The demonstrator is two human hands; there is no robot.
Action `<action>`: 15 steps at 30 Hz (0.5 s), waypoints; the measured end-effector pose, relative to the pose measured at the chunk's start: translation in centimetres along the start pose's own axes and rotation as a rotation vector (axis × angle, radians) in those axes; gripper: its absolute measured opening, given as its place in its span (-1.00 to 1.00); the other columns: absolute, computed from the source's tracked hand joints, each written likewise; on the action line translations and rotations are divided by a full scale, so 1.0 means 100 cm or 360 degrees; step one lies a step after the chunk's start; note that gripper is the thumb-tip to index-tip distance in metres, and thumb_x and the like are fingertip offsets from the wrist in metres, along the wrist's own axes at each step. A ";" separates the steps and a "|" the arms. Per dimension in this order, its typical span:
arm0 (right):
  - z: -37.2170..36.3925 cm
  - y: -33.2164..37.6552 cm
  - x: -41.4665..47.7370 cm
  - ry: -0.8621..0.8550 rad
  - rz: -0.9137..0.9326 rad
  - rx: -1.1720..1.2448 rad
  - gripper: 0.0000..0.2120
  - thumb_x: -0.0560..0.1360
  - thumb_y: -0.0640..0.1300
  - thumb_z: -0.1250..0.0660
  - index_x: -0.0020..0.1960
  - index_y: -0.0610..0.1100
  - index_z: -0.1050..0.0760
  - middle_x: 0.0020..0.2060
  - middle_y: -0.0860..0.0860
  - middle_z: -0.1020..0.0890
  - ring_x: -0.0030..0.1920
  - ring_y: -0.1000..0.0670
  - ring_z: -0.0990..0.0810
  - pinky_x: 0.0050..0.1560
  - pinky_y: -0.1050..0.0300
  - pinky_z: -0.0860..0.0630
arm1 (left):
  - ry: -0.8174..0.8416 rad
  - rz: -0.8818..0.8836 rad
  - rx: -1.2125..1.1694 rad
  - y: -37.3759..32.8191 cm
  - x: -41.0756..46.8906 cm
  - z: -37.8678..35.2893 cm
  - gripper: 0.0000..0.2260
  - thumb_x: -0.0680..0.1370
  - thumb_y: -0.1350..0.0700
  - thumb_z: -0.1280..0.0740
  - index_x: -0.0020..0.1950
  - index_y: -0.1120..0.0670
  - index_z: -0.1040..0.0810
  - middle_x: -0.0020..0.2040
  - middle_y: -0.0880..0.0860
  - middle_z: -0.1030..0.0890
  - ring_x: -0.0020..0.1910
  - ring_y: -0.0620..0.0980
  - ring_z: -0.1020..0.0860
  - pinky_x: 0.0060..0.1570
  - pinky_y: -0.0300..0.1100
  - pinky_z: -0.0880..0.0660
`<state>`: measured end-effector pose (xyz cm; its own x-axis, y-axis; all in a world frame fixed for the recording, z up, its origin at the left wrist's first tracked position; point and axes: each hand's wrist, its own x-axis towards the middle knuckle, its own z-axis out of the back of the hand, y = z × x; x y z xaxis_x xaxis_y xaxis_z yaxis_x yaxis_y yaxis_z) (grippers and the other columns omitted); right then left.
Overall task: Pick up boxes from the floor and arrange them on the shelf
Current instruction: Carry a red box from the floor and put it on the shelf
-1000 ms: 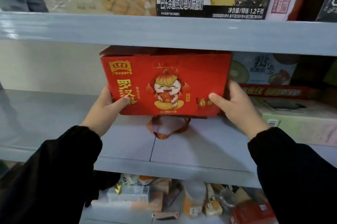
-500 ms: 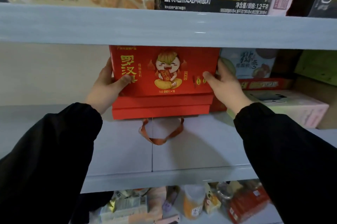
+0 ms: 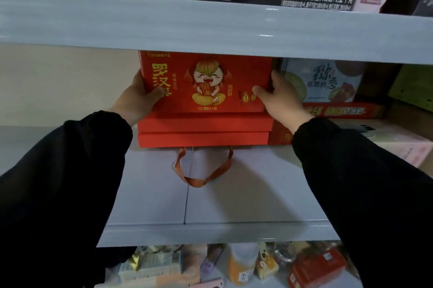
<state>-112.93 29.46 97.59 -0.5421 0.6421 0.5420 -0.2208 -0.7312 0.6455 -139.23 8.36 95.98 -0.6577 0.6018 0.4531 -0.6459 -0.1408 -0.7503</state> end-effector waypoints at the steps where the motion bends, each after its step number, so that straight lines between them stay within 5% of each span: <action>1: -0.001 -0.001 0.000 0.0024 -0.0012 -0.0019 -0.54 0.65 0.00 -0.33 0.52 -0.01 -0.37 0.37 0.09 -0.55 0.37 0.02 -0.50 0.27 0.21 -0.36 | 0.0023 0.0024 0.0013 0.002 0.002 0.001 -0.36 0.61 -0.09 -0.36 0.62 -0.03 -0.17 0.39 0.00 -0.52 0.26 0.01 -0.50 0.19 -0.14 -0.37; 7: -0.007 0.000 0.002 0.0092 -0.0071 -0.0037 -0.55 0.66 -0.03 -0.32 0.51 -0.04 -0.37 0.36 0.04 -0.55 0.32 0.05 -0.50 0.19 0.26 -0.35 | 0.0064 0.0109 -0.0154 0.011 0.006 0.001 -0.22 0.39 -0.24 -0.37 0.58 -0.09 -0.24 0.33 -0.04 -0.55 0.29 0.05 -0.52 0.38 0.05 -0.42; 11: -0.001 -0.002 0.006 0.0072 -0.0099 0.0017 -0.58 0.68 0.12 -0.22 0.45 -0.06 -0.44 0.20 0.11 -0.56 0.21 0.08 -0.53 0.04 0.29 -0.46 | -0.0077 0.0164 -0.0310 0.010 0.008 -0.005 -0.52 0.63 -0.23 -0.22 0.53 -0.16 -0.34 0.26 -0.06 -0.55 0.27 0.06 -0.54 0.34 0.03 -0.45; 13: 0.002 -0.003 0.008 0.0031 -0.0135 0.0005 -0.58 0.70 0.17 -0.12 0.39 -0.07 -0.48 0.16 0.10 -0.56 0.20 0.03 -0.55 0.24 0.07 -0.52 | -0.0127 0.0147 -0.0327 0.009 0.009 -0.009 -0.57 0.67 -0.19 -0.18 0.53 -0.13 -0.35 0.26 -0.05 -0.55 0.27 0.08 -0.55 0.32 0.04 -0.47; 15: 0.004 -0.006 0.009 0.0006 -0.0156 0.0014 -0.59 0.69 0.19 -0.09 0.28 -0.06 -0.51 0.09 -0.01 -0.64 0.12 -0.07 -0.62 0.23 -0.19 -0.58 | -0.0136 0.0130 -0.0341 0.008 0.010 -0.012 -0.56 0.66 -0.19 -0.19 0.52 -0.12 -0.36 0.25 -0.04 -0.57 0.25 0.08 -0.56 0.31 0.07 -0.49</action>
<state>-112.94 30.60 97.94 -0.5212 0.7096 0.4742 -0.2656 -0.6629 0.7000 -139.93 9.75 95.30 -0.7408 0.5252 0.4188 -0.4980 -0.0109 -0.8671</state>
